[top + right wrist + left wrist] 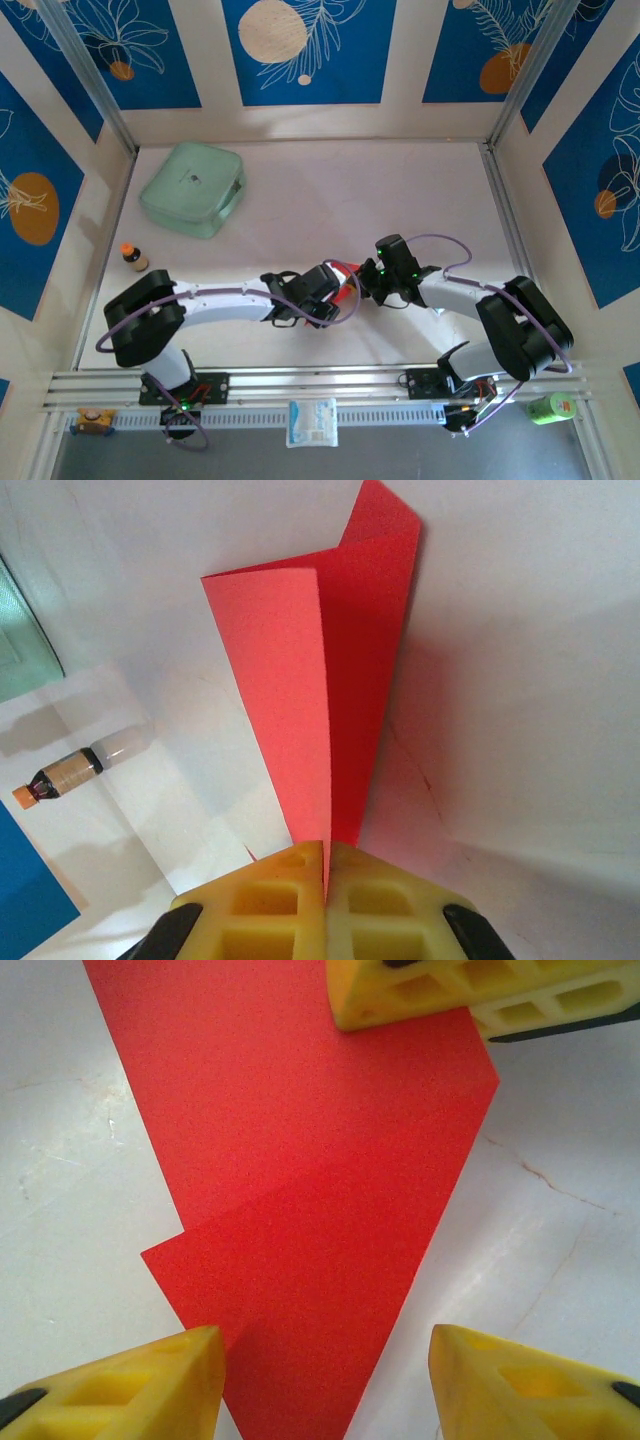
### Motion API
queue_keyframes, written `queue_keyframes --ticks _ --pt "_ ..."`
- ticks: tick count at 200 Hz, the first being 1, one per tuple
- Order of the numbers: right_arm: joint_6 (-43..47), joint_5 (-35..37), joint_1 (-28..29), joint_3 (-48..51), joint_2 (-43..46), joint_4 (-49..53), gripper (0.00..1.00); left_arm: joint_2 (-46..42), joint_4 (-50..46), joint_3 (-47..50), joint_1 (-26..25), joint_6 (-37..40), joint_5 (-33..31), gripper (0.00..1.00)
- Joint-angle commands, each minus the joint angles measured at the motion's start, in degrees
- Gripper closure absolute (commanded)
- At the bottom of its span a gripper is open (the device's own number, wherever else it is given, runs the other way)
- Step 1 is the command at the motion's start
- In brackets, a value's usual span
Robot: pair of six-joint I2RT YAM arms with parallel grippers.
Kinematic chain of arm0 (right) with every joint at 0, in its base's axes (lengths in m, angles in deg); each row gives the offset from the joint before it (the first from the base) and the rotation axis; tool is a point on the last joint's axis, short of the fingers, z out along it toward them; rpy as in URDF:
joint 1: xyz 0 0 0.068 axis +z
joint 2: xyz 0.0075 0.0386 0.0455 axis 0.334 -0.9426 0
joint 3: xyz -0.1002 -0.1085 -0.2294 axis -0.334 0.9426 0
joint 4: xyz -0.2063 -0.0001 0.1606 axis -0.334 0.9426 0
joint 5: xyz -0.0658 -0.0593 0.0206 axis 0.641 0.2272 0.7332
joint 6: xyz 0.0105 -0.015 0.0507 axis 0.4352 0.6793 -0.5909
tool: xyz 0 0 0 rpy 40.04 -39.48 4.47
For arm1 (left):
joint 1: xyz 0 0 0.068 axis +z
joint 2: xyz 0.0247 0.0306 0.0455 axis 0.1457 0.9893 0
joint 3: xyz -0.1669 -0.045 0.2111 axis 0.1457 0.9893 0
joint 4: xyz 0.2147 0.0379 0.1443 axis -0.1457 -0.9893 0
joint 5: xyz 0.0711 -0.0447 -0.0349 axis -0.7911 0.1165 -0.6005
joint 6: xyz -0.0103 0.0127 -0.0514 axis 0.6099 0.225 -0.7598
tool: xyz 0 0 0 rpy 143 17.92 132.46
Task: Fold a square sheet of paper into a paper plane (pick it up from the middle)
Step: Fold the wing for the fifth time at the center of the table.
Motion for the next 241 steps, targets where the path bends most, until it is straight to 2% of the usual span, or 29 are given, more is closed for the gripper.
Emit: queue_keyframes --ticks 1,82,123,143,174,218,241 --pt "1.1 -1.9 0.2 -1.5 0.1 0.6 1.00 0.7 -1.5 -1.2 -0.8 1.8 -1.0 0.43" --pt "1.2 -2.0 -0.1 -1.5 1.0 0.9 1.00 4.3 -3.6 -3.8 -2.3 2.5 -2.9 0.42" --pt "1.0 -2.0 -0.2 -1.4 0.9 0.9 1.00 5.7 -5.0 -5.4 -3.8 2.8 -6.0 0.43" --pt "0.9 -1.9 -0.2 -1.4 1.0 1.1 1.00 5.9 -5.3 -5.5 -4.6 2.7 -8.0 0.47" --pt "0.8 -1.9 -0.4 -1.4 1.0 1.1 1.00 6.8 -6.6 -5.9 -4.9 2.2 -9.9 0.59" --pt "0.7 -2.0 -0.5 -1.7 1.1 1.1 1.00 6.9 -7.1 -5.5 -5.5 1.8 -10.2 0.60" --pt "0.6 -2.0 -0.5 -1.7 1.3 1.2 1.00 7.0 -6.8 -5.3 -5.6 1.6 -10.5 0.65"
